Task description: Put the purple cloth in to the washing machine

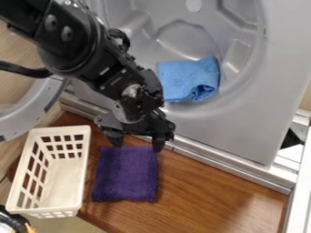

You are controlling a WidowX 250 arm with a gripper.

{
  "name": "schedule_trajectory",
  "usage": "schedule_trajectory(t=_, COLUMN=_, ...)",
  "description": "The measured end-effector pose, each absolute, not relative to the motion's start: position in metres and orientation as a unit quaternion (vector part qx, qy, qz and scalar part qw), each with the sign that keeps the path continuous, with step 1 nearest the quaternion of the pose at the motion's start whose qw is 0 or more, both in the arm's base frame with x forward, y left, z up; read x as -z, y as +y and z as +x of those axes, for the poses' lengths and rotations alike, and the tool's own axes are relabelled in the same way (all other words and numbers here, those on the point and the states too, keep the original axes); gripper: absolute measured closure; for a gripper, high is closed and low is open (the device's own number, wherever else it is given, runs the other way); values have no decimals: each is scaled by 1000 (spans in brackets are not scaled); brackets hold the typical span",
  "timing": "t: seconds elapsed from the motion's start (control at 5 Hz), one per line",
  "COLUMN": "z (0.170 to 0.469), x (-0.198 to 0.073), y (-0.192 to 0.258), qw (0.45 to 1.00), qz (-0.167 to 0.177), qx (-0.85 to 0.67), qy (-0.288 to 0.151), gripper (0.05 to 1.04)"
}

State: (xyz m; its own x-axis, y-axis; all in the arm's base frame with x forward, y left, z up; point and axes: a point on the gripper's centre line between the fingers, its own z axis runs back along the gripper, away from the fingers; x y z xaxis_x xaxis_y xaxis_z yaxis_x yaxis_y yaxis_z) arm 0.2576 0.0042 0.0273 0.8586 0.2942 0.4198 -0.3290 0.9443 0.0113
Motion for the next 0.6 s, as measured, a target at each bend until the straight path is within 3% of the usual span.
schedule_trajectory(t=0.2, z=257, x=-22, y=4, qw=965, qz=43, qx=-162, qy=-203, gripper=83)
schedule_trajectory(t=0.6, z=256, x=23, y=-5, qw=975, qz=26, qx=-133, qy=-175, gripper=83)
